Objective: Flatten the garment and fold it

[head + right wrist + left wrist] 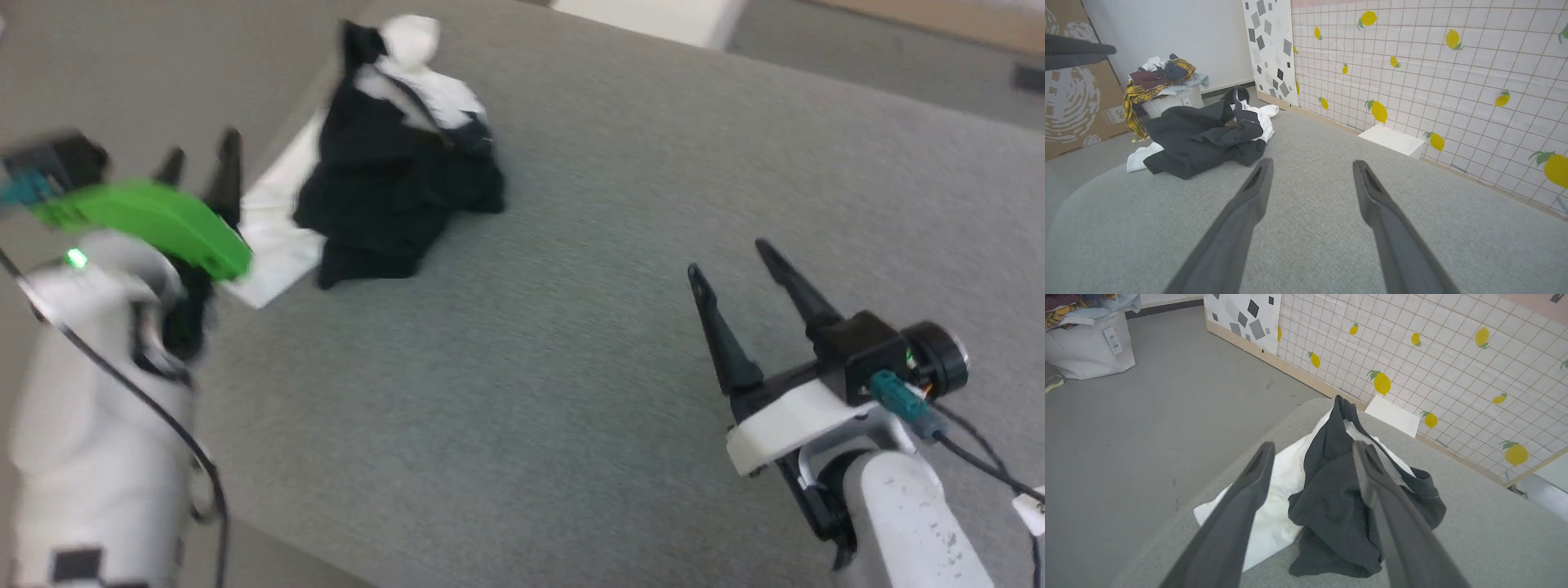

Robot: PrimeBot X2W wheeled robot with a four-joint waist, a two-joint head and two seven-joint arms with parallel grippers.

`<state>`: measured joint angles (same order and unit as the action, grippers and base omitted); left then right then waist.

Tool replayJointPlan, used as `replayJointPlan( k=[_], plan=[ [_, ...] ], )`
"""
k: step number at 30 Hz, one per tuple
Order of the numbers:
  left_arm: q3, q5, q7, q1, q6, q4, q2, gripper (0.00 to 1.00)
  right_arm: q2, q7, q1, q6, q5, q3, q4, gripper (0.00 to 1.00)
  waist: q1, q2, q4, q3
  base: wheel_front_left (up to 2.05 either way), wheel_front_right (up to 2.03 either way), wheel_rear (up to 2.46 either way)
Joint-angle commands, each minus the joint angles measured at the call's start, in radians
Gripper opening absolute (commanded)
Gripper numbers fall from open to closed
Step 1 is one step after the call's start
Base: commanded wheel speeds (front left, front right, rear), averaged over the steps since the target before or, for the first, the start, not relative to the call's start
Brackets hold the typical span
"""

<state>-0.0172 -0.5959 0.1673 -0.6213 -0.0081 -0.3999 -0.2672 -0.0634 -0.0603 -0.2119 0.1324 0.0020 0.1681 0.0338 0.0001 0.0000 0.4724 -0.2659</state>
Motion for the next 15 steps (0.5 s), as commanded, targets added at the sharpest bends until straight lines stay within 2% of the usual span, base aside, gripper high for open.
replayJointPlan(
  k=[1, 7, 9, 15],
  plan=[
    [0.007, -0.017, 0.043, -0.053, -0.007, -0.020, -0.024, 1.00, -0.008, 0.001, -0.025, -0.002, 0.002, 0.002, -0.011, 1.00, -0.0001, 0.0000, -0.156, -0.152, 0.00, 0.00, 0.00],
    [0.038, -0.088, 0.279, -0.166, 0.028, -0.098, -0.096, 1.00, -0.014, -0.003, -0.064, -0.002, 0.008, 0.005, -0.042, 1.00, -0.0001, 0.0000, -0.246, -0.250, 0.00, 0.00, 0.00],
    [0.043, -0.106, 0.357, -0.173, 0.053, -0.113, -0.111, 1.00, -0.014, -0.006, -0.074, -0.002, 0.009, 0.001, -0.049, 1.00, -0.0001, 0.0000, -0.267, -0.279, 0.00, 0.00, 0.00],
    [0.035, -0.130, 0.516, -0.137, 0.141, -0.139, -0.107, 1.00, -0.012, -0.019, -0.085, -0.002, 0.011, -0.016, -0.069, 1.00, -0.0001, 0.0000, -0.289, -0.332, 0.00, 0.00, 0.00]
  ],
)
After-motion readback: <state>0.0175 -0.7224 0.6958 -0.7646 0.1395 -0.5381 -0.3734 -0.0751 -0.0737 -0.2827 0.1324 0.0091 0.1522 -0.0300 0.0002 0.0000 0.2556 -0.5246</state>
